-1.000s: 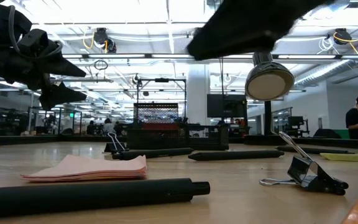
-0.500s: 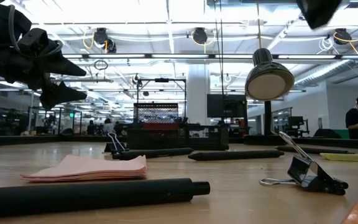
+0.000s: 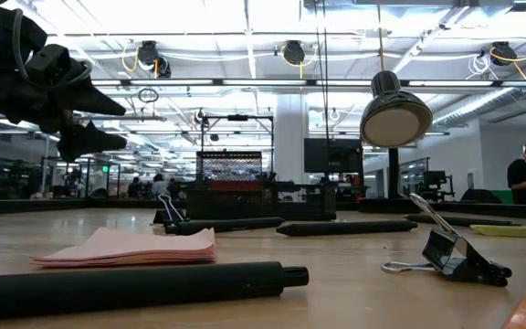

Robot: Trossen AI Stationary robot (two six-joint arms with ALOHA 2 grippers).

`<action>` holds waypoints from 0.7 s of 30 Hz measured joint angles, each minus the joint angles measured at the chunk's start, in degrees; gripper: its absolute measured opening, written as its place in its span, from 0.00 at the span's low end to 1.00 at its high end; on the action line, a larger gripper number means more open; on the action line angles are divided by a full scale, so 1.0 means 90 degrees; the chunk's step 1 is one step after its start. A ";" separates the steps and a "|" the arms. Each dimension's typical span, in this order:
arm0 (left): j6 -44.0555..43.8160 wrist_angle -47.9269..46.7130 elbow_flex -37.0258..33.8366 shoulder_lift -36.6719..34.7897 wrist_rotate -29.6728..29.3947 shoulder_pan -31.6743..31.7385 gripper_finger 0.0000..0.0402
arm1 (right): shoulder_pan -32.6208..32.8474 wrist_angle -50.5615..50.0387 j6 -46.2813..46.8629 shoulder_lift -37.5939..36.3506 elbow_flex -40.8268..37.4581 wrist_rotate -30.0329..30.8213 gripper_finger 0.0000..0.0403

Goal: Pick and place office supplies into organizer
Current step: Put the black binder clip into the black desk organizer

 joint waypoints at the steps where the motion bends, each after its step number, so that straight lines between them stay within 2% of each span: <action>1: 0.0003 0.0001 0.0001 0.0002 0.0002 -0.0001 0.87 | -0.0002 -0.0234 0.0074 0.0170 0.0209 0.0134 0.21; 5: 0.0195 0.0158 -0.0001 0.0002 -0.0022 -0.0002 0.87 | -0.0004 -0.0374 0.0367 0.0884 0.0672 0.0877 0.21; 8: 0.0284 0.0401 -0.0001 0.0002 -0.0052 -0.0002 0.87 | -0.0031 -0.0399 0.0416 0.1319 0.0686 0.1147 0.21; 14: 0.0443 0.0573 -0.0001 0.0000 -0.0020 -0.0002 0.87 | 0.0115 -0.0359 -0.0060 0.1562 0.0681 0.2161 0.18; 21: 0.0504 0.0671 -0.0001 0.0000 -0.0013 -0.0002 0.87 | 0.0270 0.0018 -0.0632 0.1558 0.0686 0.2256 0.11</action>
